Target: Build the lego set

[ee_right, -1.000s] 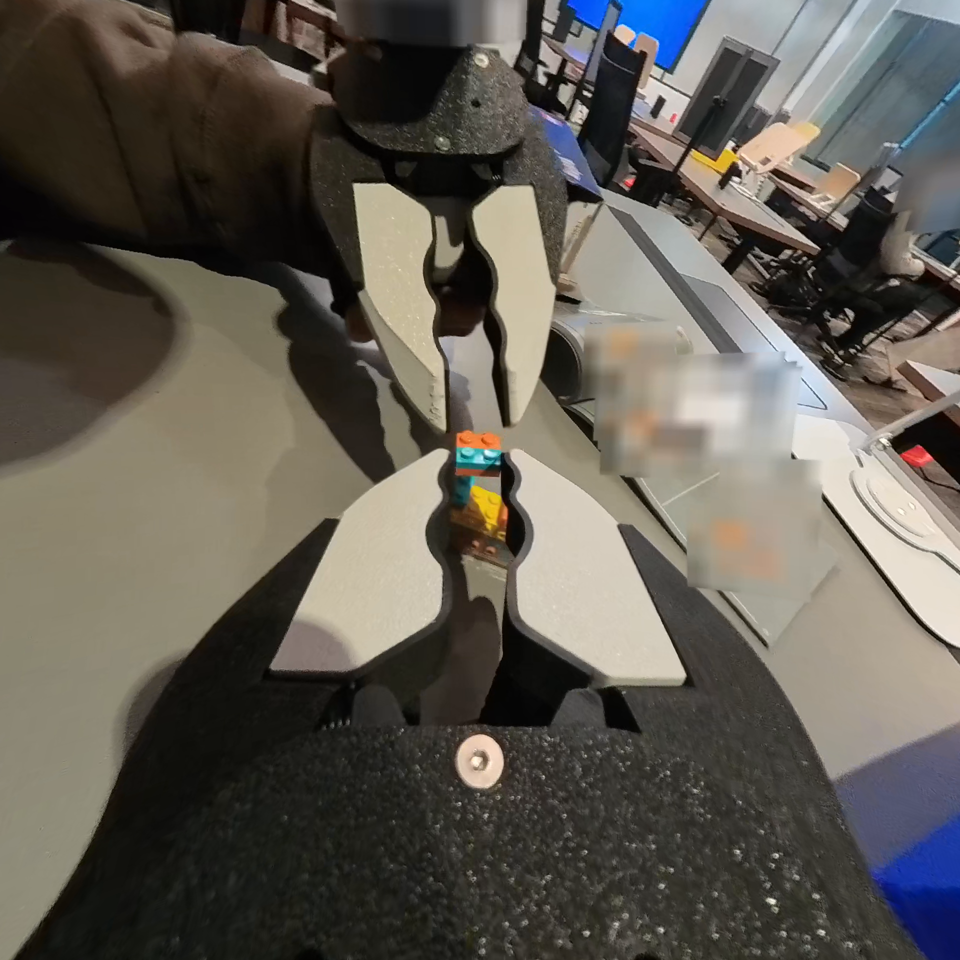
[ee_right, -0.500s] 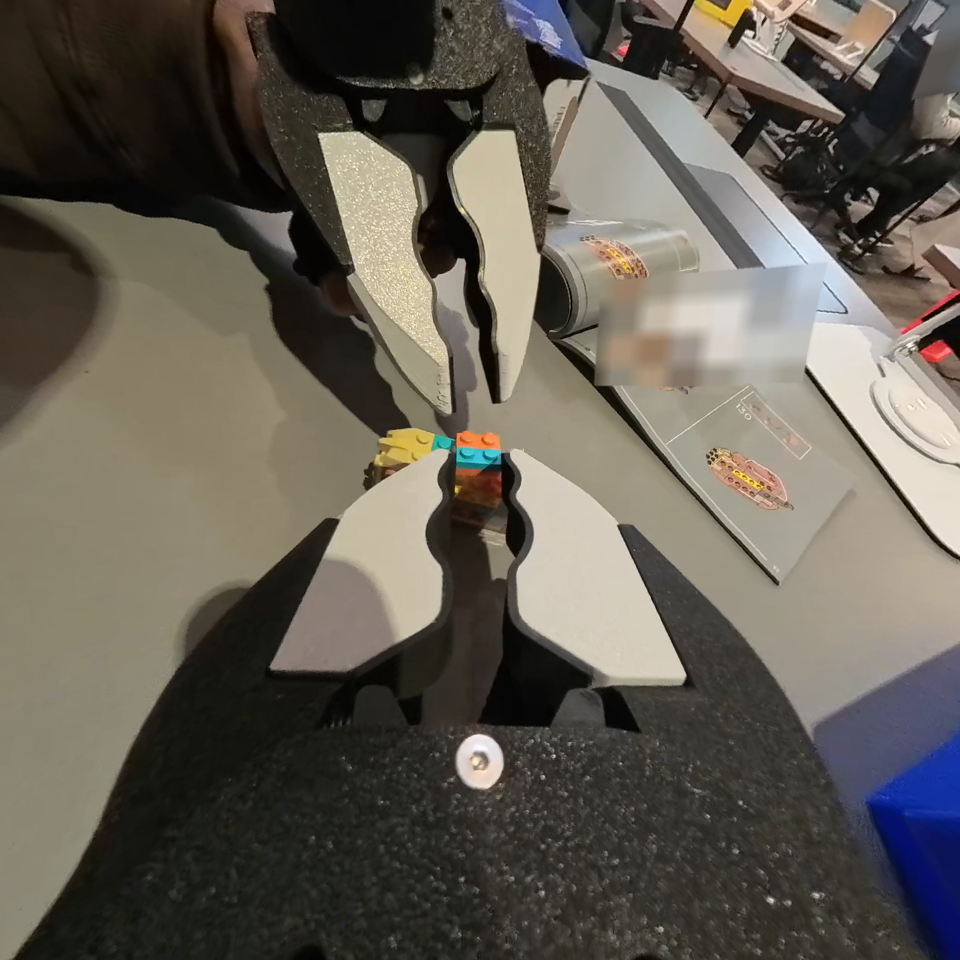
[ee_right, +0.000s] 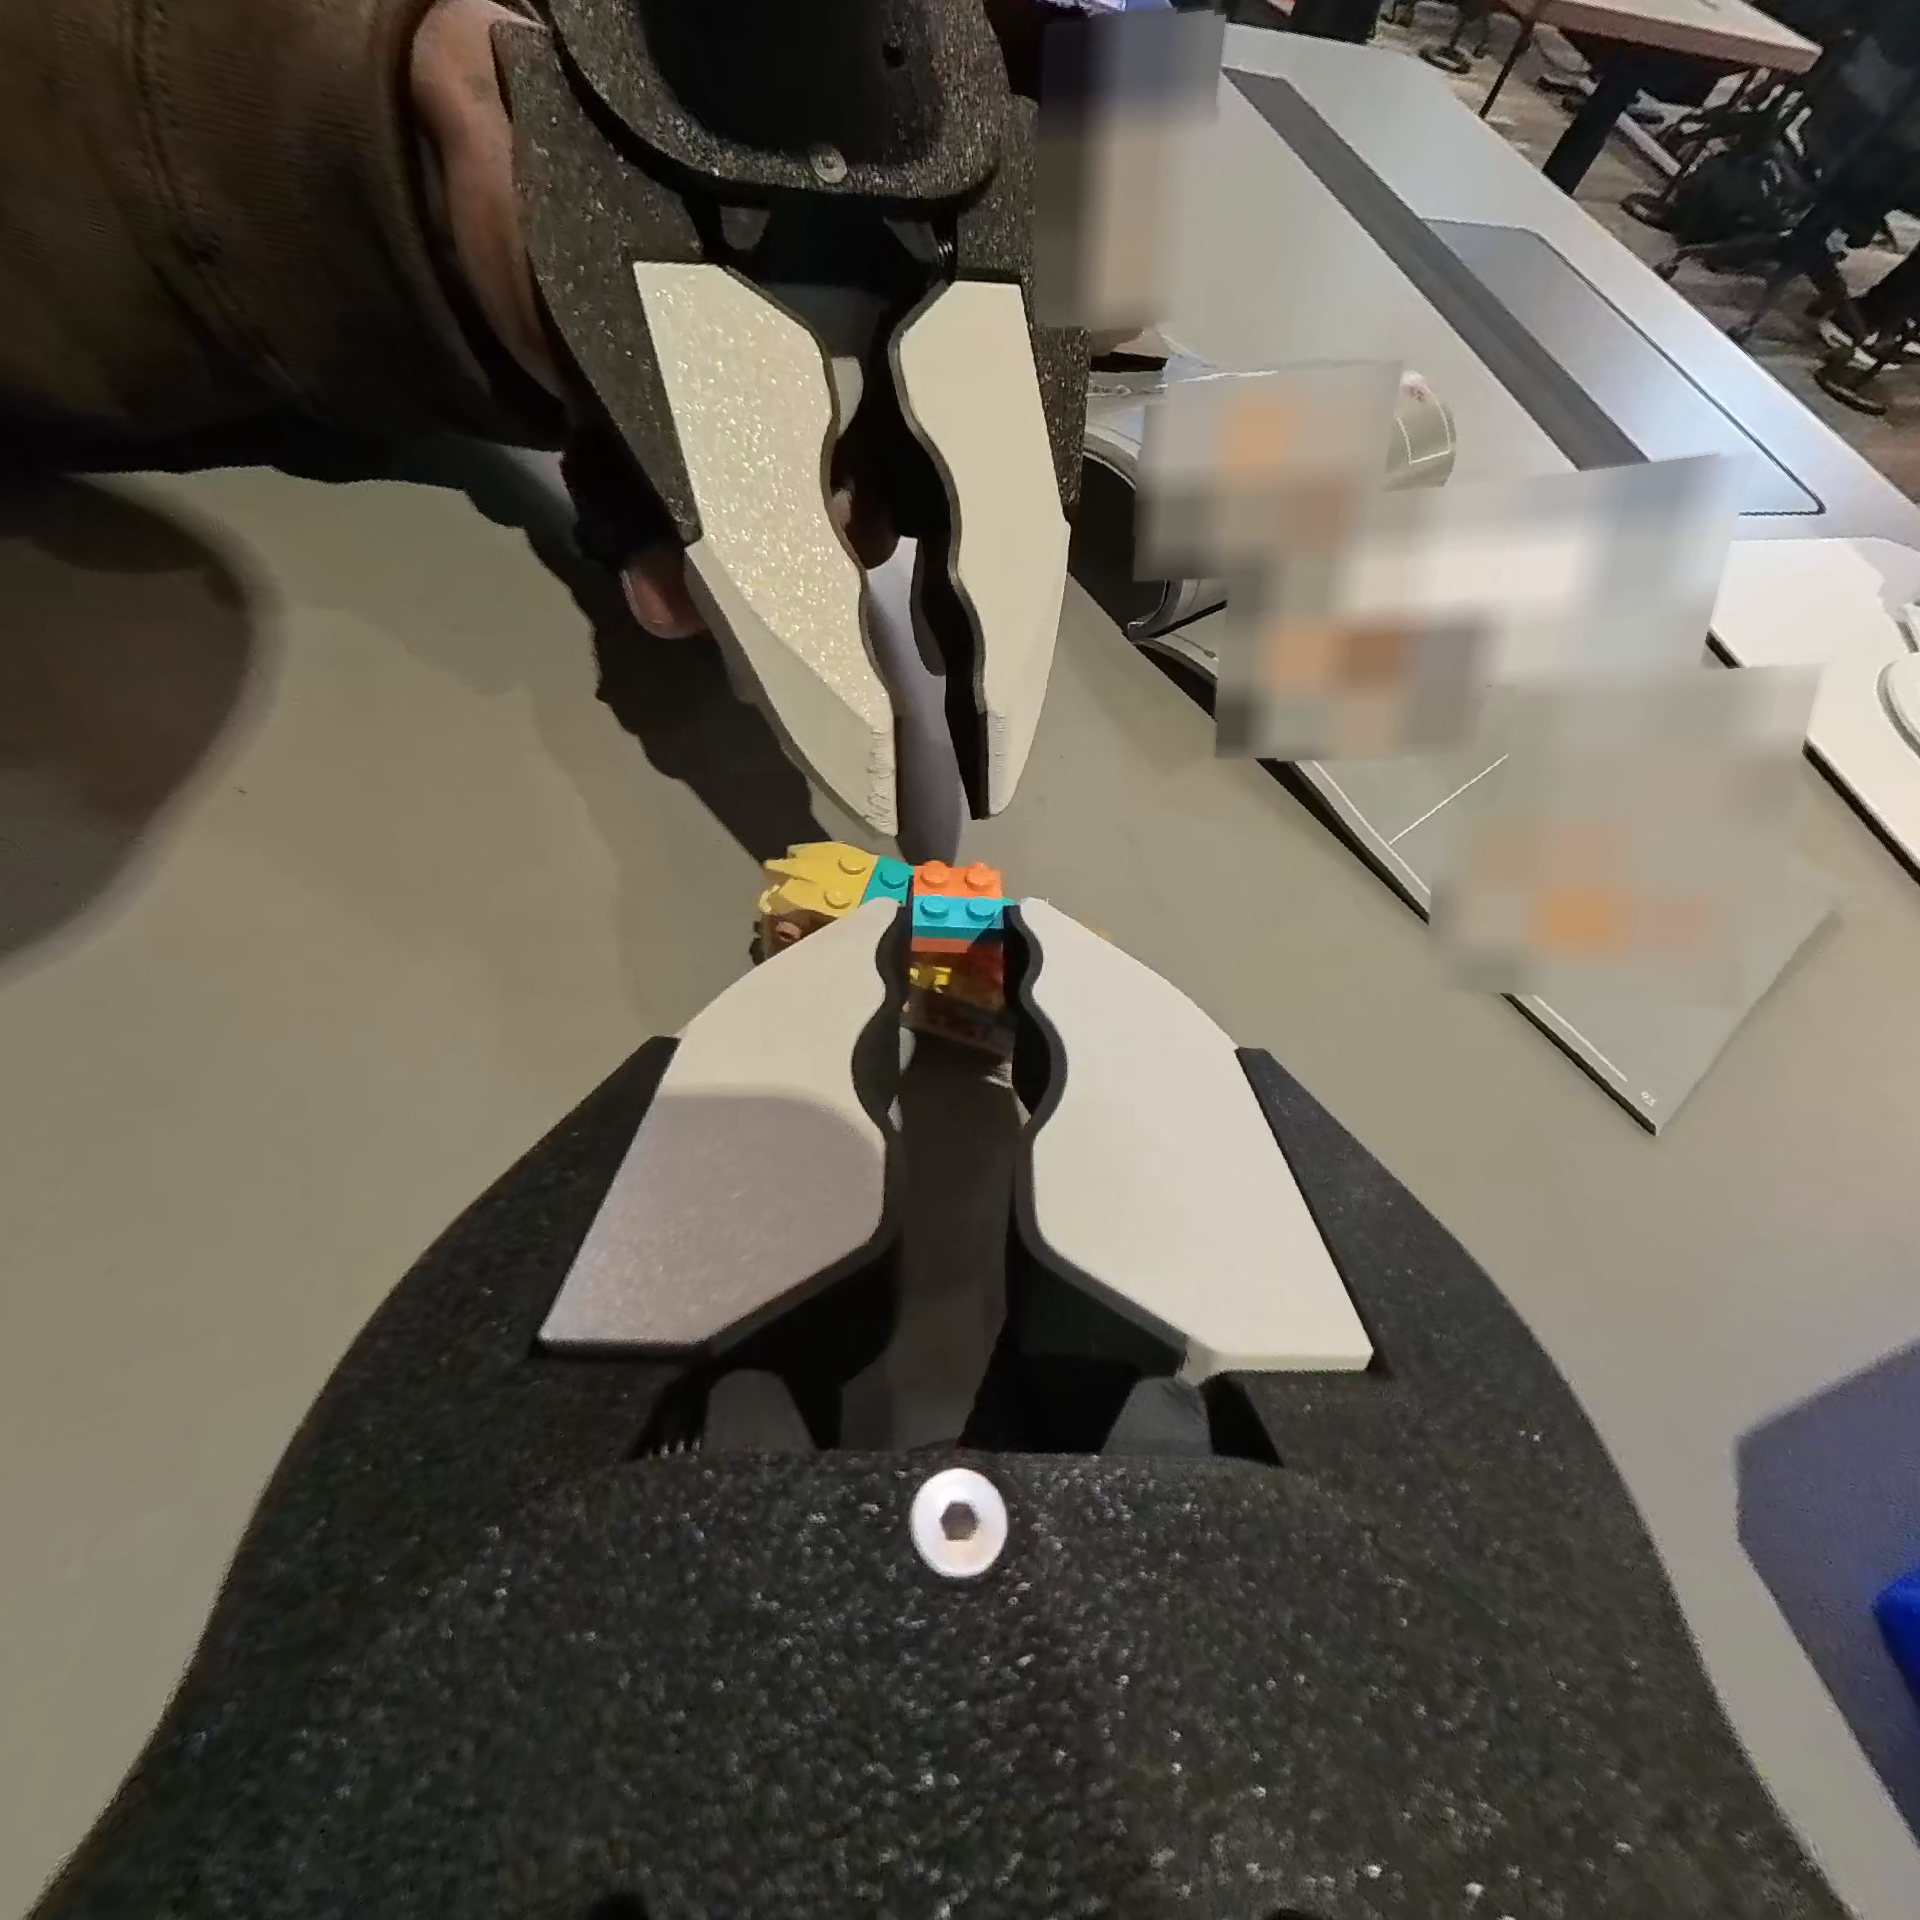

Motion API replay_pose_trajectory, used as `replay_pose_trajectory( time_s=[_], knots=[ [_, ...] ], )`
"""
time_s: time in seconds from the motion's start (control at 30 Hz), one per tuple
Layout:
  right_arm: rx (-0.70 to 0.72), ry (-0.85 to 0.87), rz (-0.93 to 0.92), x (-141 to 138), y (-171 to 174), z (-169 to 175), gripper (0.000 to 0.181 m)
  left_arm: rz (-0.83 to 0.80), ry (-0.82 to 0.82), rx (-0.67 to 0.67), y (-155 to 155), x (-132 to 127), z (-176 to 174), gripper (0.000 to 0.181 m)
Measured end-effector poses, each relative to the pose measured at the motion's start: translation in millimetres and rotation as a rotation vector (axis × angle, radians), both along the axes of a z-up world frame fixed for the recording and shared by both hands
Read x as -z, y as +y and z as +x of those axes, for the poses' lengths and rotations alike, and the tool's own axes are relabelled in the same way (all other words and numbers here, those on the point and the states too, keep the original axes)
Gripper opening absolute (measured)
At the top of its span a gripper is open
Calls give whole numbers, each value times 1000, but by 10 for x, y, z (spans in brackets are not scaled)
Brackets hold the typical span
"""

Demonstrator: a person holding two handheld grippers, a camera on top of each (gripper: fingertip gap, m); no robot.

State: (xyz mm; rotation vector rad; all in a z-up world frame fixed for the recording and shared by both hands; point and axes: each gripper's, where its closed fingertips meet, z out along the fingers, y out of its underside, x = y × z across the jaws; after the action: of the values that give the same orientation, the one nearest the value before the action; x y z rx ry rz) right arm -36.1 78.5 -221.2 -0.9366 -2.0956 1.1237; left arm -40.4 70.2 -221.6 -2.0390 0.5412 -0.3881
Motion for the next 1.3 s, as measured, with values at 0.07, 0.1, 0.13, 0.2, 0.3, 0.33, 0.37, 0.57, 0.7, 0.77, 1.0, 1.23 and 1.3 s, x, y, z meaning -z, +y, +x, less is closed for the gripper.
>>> replay_pose_trajectory(
  time_s=[0.07, 0.1, 0.13, 0.2, 0.3, 0.33, 0.37, 0.57, 0.7, 0.77, 1.0, 1.23, 1.3],
  knots=[
    [15, -11, -10, 3, 0, -2, 16, -5, -7, -5, 0, 2, -5, 16],
    [24, -17, -16, 3, 1, -3, 16, -7, -9, -6, 1, 4, -6, 16],
    [34, -24, -23, 5, 2, -2, 16, -10, -8, -7, 1, 7, -7, 16],
    [47, -36, -36, 9, -1, 3, 16, -15, -8, -3, -3, 16, 4, 16],
    [41, -43, -40, 9, -36, 19, 17, -22, -13, 2, -2, 26, 23, 16],
    [40, -42, -38, 9, -47, 21, 17, -24, -18, 4, -3, 25, 27, 15],
    [40, -43, -37, 9, -57, 23, 17, -24, -25, 3, -3, 20, 29, 15],
    [31, -40, -19, 13, -84, 37, 18, -36, -53, 11, -17, 20, 37, 15],
    [32, -34, 4, 26, -75, 38, 19, -45, -71, 19, -23, 27, 55, 14],
    [33, -27, 19, 25, -68, 36, 20, -46, -71, 19, -24, 27, 55, 14],
    [42, 18, 62, -37, -10, 27, 23, -48, -86, 25, -29, 16, 70, 14],
    [16, 32, 91, -46, 1, 58, 24, -64, -129, 35, -36, -8, 110, 14],
    [16, 56, 126, -52, -6, 53, 23, -63, -129, 30, -32, -12, 104, 14]
  ],
)
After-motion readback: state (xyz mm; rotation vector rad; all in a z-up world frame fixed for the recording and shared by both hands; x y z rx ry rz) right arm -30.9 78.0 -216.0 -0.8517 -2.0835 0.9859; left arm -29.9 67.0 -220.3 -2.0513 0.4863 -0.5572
